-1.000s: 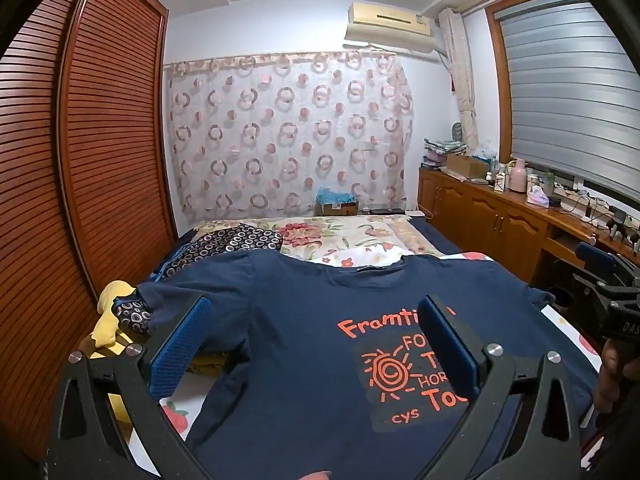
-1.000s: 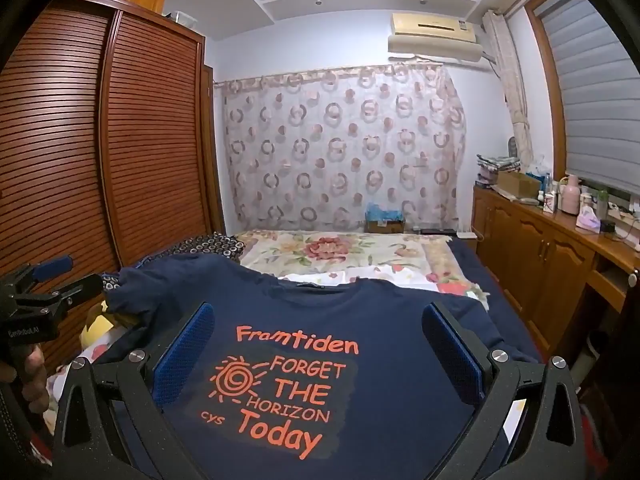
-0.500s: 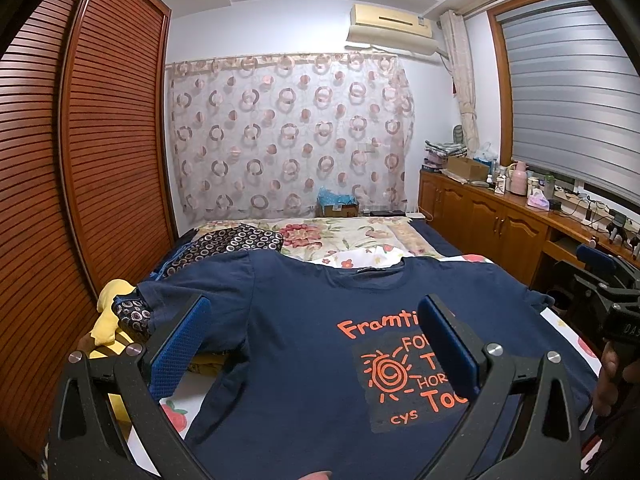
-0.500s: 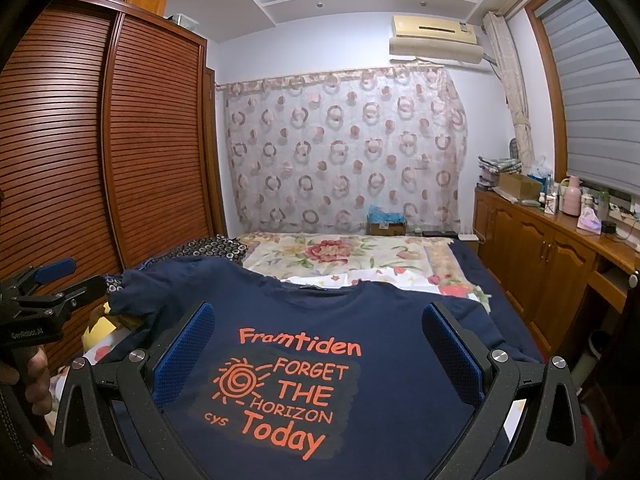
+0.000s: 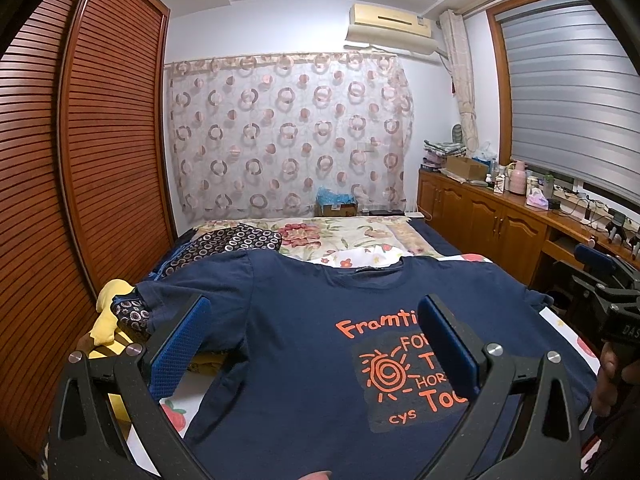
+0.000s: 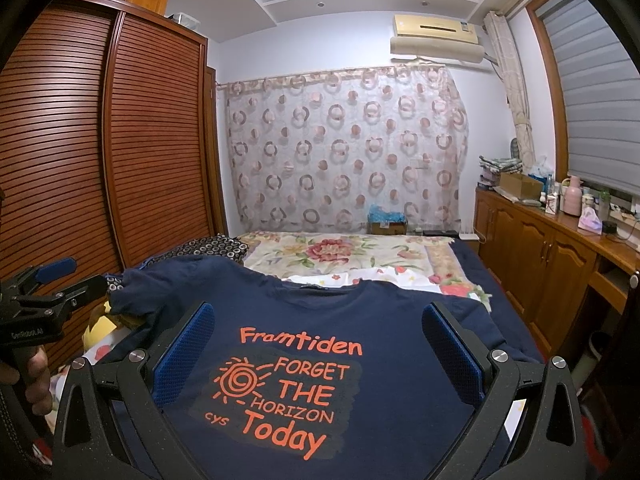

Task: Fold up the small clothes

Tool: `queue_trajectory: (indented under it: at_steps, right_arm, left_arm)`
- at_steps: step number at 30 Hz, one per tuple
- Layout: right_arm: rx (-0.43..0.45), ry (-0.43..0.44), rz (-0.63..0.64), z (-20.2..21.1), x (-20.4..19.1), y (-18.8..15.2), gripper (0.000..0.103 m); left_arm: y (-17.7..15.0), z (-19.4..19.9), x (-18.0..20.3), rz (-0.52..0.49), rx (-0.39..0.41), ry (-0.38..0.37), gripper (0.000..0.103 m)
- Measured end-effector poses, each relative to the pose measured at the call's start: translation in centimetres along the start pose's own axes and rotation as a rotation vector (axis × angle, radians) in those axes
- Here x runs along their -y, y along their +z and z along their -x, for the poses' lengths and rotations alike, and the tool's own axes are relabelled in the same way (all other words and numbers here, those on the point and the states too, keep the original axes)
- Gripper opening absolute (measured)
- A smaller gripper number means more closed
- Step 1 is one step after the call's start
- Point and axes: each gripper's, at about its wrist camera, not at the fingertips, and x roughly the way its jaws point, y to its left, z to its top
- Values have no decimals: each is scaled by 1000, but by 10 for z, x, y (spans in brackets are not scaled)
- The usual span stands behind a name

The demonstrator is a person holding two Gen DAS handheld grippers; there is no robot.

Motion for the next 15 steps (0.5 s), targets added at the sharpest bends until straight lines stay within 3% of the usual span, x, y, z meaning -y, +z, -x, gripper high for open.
queue_trajectory:
  at_steps: [15]
  right_arm:
    - [0,2,-1,0,0,0,103]
  left_arm:
    - [1,1,2,1,0,1,103]
